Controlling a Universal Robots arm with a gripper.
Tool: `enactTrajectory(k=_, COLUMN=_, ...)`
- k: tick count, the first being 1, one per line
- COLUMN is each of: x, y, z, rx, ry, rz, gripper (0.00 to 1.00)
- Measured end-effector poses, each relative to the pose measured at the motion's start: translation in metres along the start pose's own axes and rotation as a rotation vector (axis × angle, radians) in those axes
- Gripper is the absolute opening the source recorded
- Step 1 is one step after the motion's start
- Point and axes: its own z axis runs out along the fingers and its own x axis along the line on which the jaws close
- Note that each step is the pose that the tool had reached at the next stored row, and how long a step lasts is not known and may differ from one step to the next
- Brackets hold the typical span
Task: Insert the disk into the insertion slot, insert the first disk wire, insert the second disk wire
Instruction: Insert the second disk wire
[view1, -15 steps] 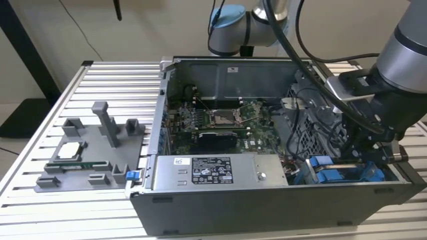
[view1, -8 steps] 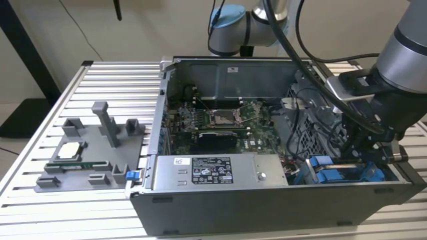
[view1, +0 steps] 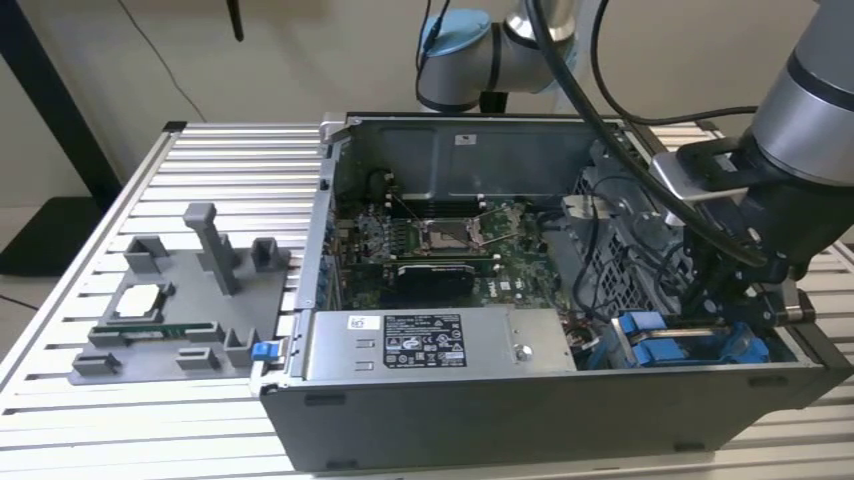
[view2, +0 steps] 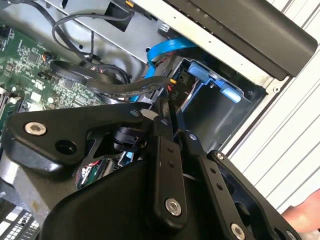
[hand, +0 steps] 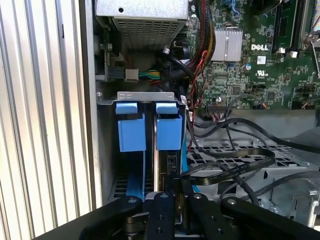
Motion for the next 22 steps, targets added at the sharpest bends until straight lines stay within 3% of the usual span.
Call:
enactTrajectory(k=6, x=0.0000, y=0.0002, z=0.0011, rx=0.0000, ry=0.0006, rz=0.000, gripper=0.00)
enactTrajectory(k=17, x=0.0007, y=0.0013, z=0.0098, rx=0.0005, ry=0.0008, rz=0.000, gripper=0.00)
enactTrajectory(k=18, x=0.0006, y=0.0014, z=0.0106, rx=0.0002, ry=-0.0022, rz=0.000, gripper=1.00)
enactTrajectory(k=20, x=0.0003, y=0.0006, z=0.0054, rx=0.0000, ry=-0.0031, rz=0.000, gripper=1.00)
enactTrajectory(k=22, x=-0.0007, y=-0.0007, z=-0.0051, rx=-0.0005, ry=-0.0002, rz=0.000, gripper=1.00)
